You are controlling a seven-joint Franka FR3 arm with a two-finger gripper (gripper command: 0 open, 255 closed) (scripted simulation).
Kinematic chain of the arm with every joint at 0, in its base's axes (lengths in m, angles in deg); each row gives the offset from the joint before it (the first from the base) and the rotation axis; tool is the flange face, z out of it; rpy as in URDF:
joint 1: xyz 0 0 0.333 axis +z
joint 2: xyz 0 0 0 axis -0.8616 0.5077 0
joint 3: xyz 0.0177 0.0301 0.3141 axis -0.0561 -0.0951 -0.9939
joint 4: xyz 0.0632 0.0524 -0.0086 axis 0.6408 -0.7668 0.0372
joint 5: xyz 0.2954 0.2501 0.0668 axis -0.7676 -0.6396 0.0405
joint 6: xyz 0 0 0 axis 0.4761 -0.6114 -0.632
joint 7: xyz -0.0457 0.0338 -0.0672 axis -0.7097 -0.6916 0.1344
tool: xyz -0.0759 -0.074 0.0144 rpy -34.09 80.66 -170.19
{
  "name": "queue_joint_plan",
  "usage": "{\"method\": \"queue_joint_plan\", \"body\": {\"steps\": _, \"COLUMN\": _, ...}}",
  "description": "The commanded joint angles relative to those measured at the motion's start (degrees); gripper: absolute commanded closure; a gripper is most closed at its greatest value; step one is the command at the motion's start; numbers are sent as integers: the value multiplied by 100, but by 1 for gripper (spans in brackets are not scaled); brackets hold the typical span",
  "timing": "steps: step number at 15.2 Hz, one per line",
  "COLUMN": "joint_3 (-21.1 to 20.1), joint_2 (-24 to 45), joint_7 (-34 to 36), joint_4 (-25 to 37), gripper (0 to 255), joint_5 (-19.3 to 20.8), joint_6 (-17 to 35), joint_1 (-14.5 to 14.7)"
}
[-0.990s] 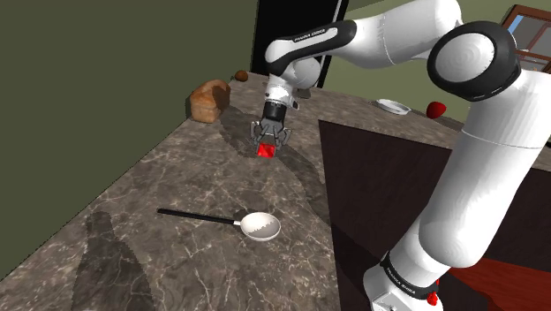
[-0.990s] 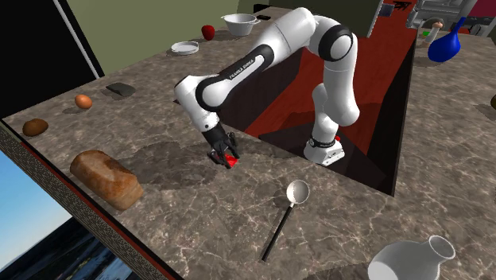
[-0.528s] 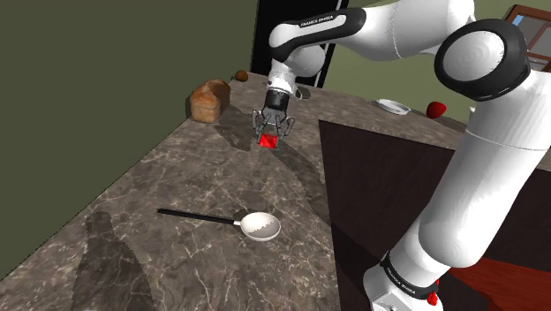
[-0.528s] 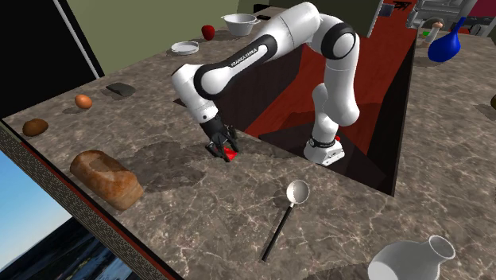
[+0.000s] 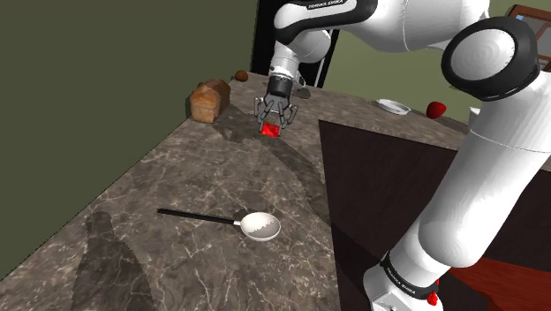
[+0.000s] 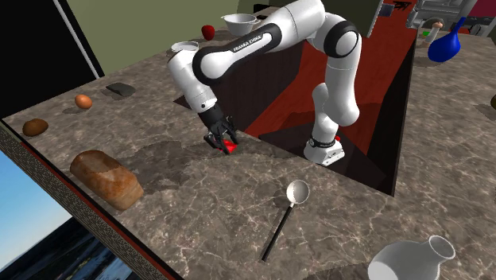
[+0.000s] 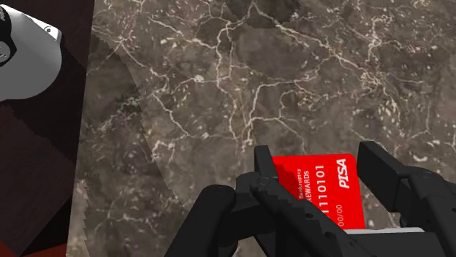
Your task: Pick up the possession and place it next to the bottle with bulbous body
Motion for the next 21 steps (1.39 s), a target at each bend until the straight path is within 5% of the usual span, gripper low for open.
{"method": "queue_joint_plan", "body": {"steps": 1, "joint_3": 2, "joint_2": -18, "joint_7": 48, "joint_4": 108, "gripper": 255, "joint_5": 0, "joint_6": -120, "joint_1": -5}}
{"method": "queue_joint_plan", "body": {"steps": 21, "joint_3": 24, "joint_2": -20, "joint_7": 609, "joint_4": 1599, "gripper": 255, "joint_5": -90, "joint_6": -1511, "joint_1": -73}}
